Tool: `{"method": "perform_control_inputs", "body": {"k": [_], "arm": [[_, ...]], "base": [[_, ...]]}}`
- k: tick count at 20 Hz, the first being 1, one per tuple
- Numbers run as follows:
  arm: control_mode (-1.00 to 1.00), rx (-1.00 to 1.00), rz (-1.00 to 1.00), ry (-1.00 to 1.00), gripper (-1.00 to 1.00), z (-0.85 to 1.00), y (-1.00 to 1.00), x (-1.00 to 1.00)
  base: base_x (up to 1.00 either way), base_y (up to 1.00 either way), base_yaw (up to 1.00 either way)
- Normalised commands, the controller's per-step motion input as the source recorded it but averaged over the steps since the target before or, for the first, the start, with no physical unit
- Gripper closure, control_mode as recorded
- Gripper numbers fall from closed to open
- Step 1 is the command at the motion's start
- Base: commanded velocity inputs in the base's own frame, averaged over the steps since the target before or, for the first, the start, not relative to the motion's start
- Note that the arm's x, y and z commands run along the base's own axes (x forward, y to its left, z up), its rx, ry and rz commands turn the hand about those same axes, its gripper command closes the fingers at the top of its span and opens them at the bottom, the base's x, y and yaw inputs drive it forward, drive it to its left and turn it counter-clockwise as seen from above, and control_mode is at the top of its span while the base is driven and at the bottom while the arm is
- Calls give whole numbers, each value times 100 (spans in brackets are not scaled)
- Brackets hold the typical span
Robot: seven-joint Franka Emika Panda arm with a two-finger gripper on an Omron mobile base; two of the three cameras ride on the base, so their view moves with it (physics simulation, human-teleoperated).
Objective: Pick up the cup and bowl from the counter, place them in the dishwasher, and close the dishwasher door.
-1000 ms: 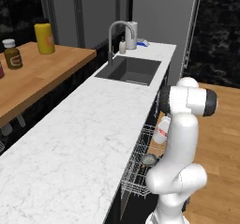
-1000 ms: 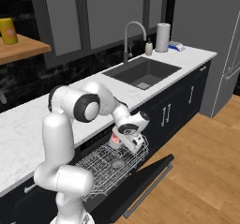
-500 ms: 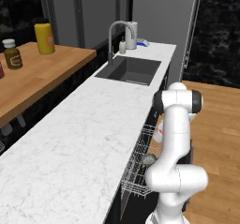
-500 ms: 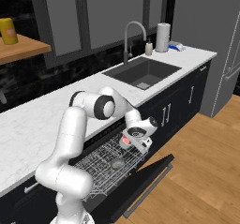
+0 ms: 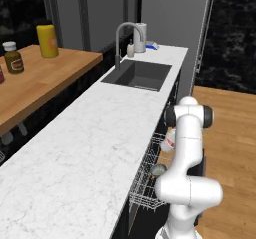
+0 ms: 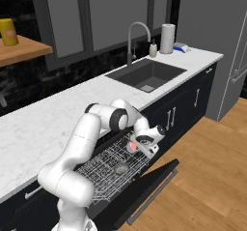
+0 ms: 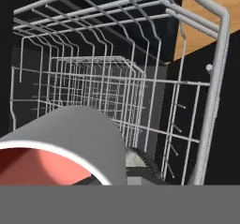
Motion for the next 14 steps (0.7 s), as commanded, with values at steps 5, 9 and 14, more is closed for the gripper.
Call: {"method": "perform_control_inputs", "body": {"k": [5,9,14], "arm": [[-100,-2,0,3,100,-58,3,55],[-100,0,1,-3,100,-79,-3,38],[-100,0,2,-3,100,-91,-12,26]], "base": [[0,0,0],[0,0,0],[0,0,0]]}}
